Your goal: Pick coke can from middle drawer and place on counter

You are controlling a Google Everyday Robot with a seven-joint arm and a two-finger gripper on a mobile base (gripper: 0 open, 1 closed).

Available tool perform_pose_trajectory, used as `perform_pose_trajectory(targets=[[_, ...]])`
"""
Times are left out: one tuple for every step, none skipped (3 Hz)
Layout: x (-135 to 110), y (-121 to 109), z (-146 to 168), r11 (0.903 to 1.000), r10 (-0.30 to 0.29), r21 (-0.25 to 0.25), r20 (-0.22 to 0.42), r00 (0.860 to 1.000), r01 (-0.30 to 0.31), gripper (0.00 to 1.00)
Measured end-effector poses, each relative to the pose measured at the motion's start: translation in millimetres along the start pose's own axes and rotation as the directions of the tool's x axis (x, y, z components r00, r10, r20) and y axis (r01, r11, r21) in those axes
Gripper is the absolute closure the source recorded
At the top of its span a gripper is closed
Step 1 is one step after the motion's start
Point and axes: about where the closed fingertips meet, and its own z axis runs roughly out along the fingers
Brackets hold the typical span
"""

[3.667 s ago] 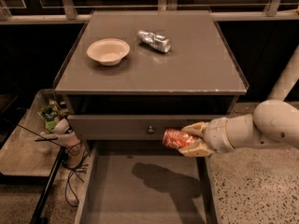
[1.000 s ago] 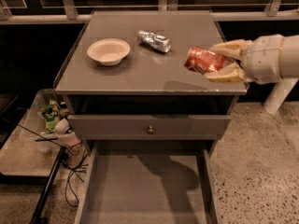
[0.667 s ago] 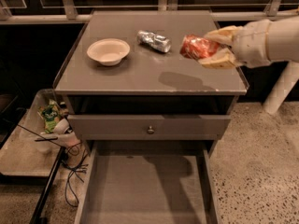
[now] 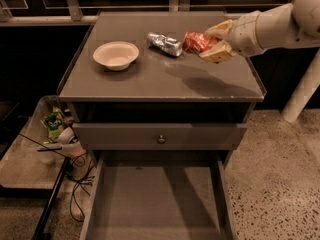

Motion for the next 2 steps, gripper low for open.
perform_pose_trajectory(targets=[[14.1,-10.1,30.6,0.9982,0.053,-0.027,-0.013,0.999,-0.053,1.0],[27.3,-5.3,50.9,0.9941,0.087,-0.063,-0.029,0.996,-0.088,1.0]])
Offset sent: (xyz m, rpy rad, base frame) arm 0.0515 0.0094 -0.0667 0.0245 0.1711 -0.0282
